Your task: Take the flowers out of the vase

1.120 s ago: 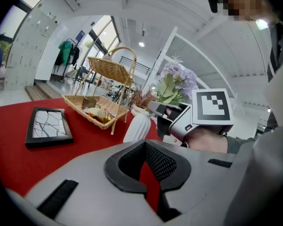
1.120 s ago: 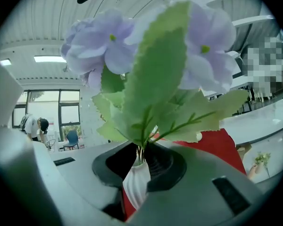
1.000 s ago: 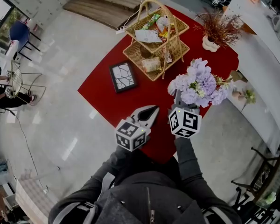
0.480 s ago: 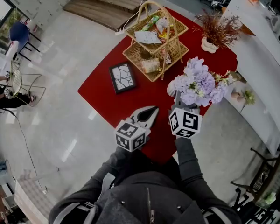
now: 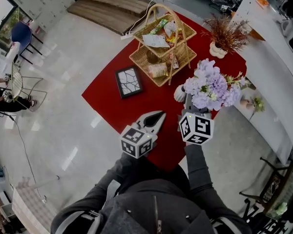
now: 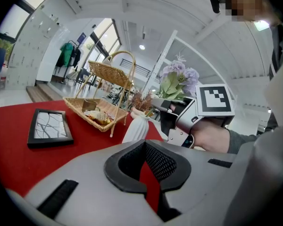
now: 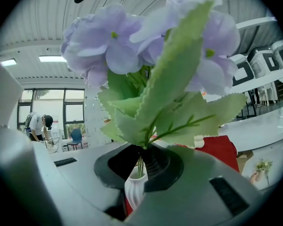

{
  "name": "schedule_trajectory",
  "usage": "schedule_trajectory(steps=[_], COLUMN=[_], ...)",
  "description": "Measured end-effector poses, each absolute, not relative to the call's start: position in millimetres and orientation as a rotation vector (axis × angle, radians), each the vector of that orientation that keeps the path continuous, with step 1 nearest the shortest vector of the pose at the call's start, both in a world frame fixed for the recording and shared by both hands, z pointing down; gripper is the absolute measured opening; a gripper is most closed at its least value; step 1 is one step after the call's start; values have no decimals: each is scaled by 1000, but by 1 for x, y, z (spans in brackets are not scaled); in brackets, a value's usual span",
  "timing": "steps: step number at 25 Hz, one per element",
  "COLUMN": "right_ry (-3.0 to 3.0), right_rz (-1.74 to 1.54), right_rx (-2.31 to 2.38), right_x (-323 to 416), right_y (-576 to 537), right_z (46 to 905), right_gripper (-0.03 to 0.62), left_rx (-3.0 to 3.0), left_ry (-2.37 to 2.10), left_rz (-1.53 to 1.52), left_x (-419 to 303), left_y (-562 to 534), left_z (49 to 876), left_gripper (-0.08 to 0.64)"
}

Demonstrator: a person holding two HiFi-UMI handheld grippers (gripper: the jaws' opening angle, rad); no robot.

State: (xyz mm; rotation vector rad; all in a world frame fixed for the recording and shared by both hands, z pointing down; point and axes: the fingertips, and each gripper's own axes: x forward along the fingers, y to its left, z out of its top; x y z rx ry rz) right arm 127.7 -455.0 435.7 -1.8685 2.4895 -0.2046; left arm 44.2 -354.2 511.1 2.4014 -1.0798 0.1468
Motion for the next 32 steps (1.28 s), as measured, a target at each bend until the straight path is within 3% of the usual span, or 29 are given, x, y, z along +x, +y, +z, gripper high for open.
schedule_trajectory(steps=[32], right_ry=[2503], right_rz=[27], right_rx=[-1742], right_x=[145], right_y=[-416], right_z=[338], right_gripper=[23], left_rx=[2479], left_ry=[-1091], left_rz=[104], left_x=[58], left_y=[-331], left_z=[482], left_gripper=[8])
